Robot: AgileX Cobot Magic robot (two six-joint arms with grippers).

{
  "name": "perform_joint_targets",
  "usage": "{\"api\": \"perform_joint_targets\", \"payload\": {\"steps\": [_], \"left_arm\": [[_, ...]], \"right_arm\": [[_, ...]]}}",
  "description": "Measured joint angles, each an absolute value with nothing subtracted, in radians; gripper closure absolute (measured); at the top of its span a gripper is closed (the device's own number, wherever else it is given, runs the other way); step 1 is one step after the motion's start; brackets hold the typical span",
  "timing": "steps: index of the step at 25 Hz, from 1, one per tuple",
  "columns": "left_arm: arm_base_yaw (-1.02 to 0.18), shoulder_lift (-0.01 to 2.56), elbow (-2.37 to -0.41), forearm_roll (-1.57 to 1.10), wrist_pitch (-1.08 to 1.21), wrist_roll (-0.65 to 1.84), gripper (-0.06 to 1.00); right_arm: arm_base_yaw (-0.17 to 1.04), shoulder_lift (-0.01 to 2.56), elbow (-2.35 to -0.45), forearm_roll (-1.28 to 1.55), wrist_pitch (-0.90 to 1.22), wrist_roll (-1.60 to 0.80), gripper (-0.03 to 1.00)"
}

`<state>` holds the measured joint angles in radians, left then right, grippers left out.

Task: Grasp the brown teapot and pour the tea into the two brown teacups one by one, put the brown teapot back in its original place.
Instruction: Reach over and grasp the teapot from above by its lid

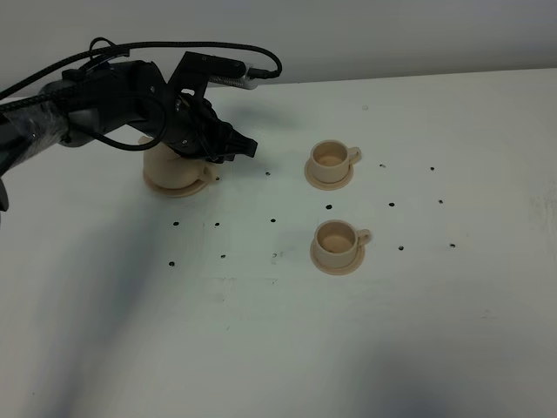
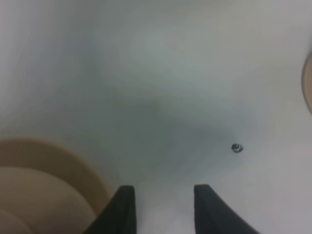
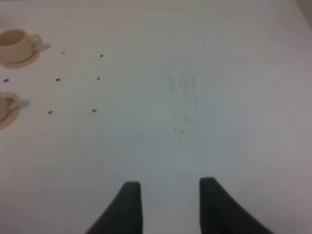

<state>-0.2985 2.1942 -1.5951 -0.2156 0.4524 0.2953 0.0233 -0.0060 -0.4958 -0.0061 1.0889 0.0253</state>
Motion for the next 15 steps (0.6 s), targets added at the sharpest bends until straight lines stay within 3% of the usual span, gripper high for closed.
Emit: {"api": "perform_joint_targets", "payload": {"steps": [15], "left_arm": [[-0.285, 2.189, -1.595, -0.217, 0.481, 0.293, 0.66]], "right_arm": [[0.023, -0.006, -0.496, -0.006, 1.089, 0.025, 0.66]]}}
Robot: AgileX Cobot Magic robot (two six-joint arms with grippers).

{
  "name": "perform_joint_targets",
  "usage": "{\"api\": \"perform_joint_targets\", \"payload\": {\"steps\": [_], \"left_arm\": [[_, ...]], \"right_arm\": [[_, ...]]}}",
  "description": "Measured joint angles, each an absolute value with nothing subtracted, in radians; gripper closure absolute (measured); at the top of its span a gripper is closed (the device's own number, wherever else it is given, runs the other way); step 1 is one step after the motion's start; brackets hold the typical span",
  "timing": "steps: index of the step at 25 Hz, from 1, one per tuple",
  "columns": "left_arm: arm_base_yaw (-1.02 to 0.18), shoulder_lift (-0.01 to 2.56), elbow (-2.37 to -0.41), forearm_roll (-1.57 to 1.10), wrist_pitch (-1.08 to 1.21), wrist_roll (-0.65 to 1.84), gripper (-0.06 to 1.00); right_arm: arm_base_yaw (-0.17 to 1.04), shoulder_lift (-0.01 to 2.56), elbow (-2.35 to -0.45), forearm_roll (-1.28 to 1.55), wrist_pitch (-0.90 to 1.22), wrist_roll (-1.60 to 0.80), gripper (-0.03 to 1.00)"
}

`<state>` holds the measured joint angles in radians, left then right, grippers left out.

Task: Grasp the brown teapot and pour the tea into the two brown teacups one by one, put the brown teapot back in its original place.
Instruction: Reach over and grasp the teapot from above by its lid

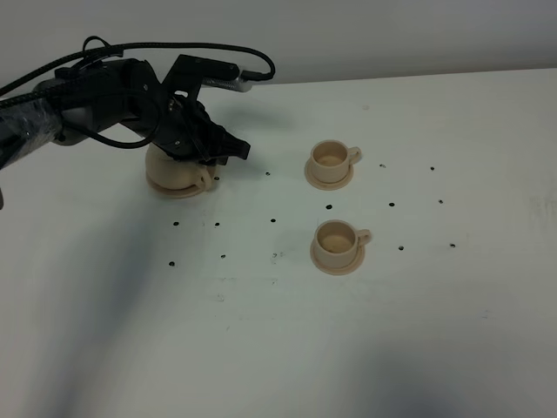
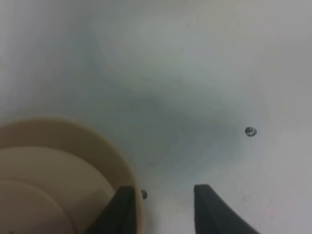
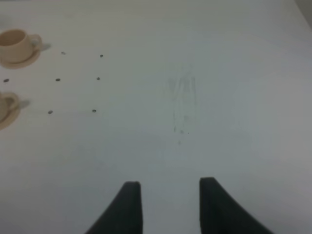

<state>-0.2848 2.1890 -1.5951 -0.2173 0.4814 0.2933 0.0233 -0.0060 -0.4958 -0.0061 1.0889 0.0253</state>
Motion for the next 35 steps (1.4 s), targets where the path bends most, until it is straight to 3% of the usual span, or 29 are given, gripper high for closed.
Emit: {"api": "perform_joint_targets", "payload": {"steps": [35], "left_arm": [[-0.328, 2.168, -1.583, -0.231, 0.538, 0.315, 0.66]], "right_arm": [[0.023, -0.006, -0.496, -0.006, 1.089, 0.026, 0.66]]}}
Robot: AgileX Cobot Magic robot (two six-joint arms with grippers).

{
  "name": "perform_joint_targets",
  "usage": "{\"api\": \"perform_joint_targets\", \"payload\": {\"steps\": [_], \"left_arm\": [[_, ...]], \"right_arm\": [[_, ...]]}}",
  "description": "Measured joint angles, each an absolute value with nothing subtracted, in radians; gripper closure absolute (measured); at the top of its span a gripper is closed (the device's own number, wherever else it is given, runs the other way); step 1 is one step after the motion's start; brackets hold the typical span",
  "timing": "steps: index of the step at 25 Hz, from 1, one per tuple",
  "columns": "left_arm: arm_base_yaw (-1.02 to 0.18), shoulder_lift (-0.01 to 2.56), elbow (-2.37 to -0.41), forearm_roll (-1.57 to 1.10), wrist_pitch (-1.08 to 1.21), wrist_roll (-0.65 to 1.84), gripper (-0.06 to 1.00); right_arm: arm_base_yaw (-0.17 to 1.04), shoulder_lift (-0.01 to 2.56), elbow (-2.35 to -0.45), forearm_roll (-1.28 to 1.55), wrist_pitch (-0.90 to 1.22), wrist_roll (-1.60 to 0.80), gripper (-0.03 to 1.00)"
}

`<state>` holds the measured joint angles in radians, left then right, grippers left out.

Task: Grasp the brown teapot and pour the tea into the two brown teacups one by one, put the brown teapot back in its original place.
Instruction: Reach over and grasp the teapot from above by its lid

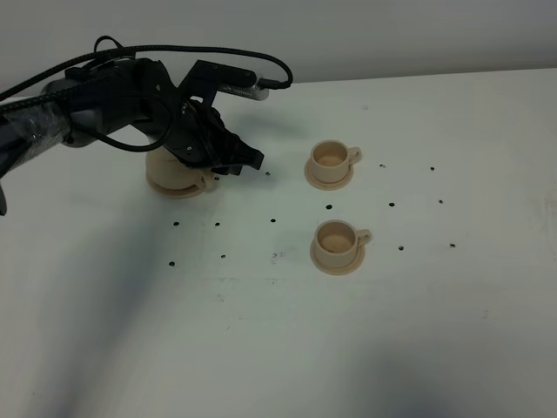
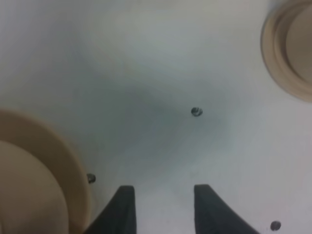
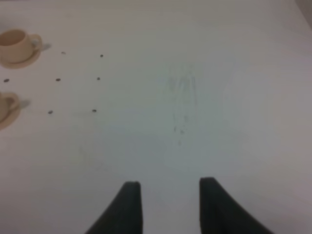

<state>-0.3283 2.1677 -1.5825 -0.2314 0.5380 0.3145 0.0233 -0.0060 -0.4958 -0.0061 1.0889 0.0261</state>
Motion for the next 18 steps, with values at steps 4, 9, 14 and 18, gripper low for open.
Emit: {"api": "perform_joint_targets", "payload": {"steps": [4, 9, 14, 18], "left_arm": [[-0.328, 2.166, -1.581, -0.224, 0.539, 0.315, 0.66], [-0.328, 2.149, -1.581, -0.208, 0.55, 0.315, 0.66], [-0.328, 2.146, -1.574, -0.205, 0.556, 0.315, 0.66], [-0.328, 2.146, -1.542, -0.199, 0.552, 0.322, 0.66]], "right_arm": [[0.023, -0.006, -0.496, -0.006, 1.089, 0.026, 0.66], [0.023, -0.006, -0.496, -0.006, 1.089, 0.025, 0.66], [0.023, -0.006, -0.496, -0.006, 1.089, 0.025, 0.66], [0.023, -0.006, -0.496, -0.006, 1.089, 0.025, 0.66]]}}
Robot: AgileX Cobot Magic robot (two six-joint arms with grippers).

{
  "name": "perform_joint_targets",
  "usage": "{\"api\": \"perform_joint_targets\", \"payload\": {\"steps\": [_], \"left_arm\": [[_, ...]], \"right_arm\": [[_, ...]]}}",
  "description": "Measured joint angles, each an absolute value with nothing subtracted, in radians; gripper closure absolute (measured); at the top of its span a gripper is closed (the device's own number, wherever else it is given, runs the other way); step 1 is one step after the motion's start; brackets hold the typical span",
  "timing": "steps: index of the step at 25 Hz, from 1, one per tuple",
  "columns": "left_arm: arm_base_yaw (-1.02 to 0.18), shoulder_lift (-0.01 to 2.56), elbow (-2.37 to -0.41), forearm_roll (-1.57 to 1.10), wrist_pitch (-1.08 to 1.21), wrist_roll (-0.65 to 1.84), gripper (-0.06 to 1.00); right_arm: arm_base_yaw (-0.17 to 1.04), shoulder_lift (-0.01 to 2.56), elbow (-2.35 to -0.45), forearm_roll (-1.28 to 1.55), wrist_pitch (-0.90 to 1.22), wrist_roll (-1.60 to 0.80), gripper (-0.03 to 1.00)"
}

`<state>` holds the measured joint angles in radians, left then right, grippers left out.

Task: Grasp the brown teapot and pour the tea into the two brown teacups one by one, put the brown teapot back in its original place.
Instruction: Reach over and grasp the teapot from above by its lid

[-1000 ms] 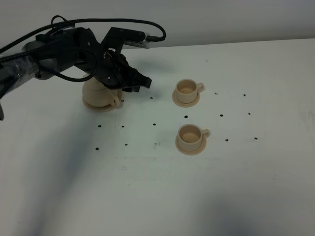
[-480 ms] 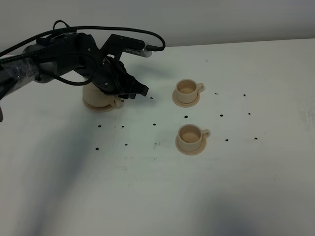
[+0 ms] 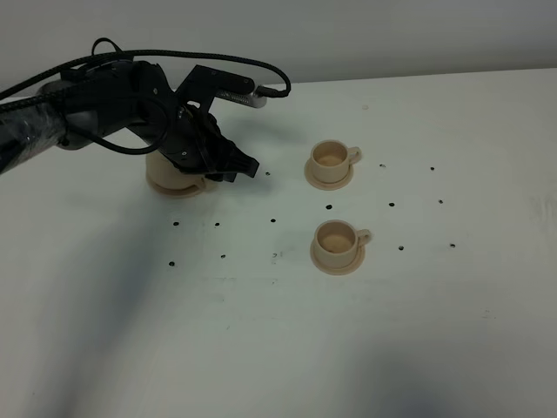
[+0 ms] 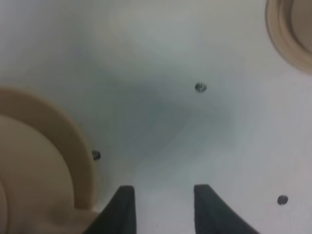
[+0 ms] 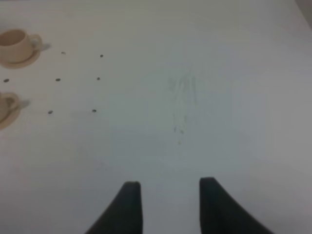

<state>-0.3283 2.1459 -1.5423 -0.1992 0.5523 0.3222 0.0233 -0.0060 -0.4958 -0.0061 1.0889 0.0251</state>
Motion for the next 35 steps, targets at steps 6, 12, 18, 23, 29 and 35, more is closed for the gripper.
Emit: {"api": "perform_joint_targets", "payload": {"steps": [6, 12, 18, 23, 29, 35], "left_arm": [[-0.328, 2.146, -1.533, -0.194, 0.549, 0.335, 0.66], [-0.328, 2.146, -1.531, -0.189, 0.553, 0.338, 0.66], [-0.323, 2.132, -1.531, -0.185, 0.566, 0.338, 0.66], [-0.32, 2.127, -1.531, -0.185, 0.576, 0.338, 0.66], [-0.319, 2.127, -1.531, -0.185, 0.577, 0.336, 0.66], [-0.318, 2.127, -1.531, -0.185, 0.588, 0.321, 0.66]], "right_arm": [[0.023, -0.006, -0.496, -0.006, 1.089, 0.026, 0.66], [0.023, -0.006, -0.496, -0.006, 1.089, 0.026, 0.66], [0.023, -0.006, -0.496, -0.006, 1.089, 0.025, 0.66], [0.023, -0.006, -0.496, -0.006, 1.089, 0.025, 0.66], [0.023, -0.006, -0.496, -0.006, 1.089, 0.025, 0.66], [0.023, -0.006, -0.496, -0.006, 1.089, 0.026, 0.66]]}}
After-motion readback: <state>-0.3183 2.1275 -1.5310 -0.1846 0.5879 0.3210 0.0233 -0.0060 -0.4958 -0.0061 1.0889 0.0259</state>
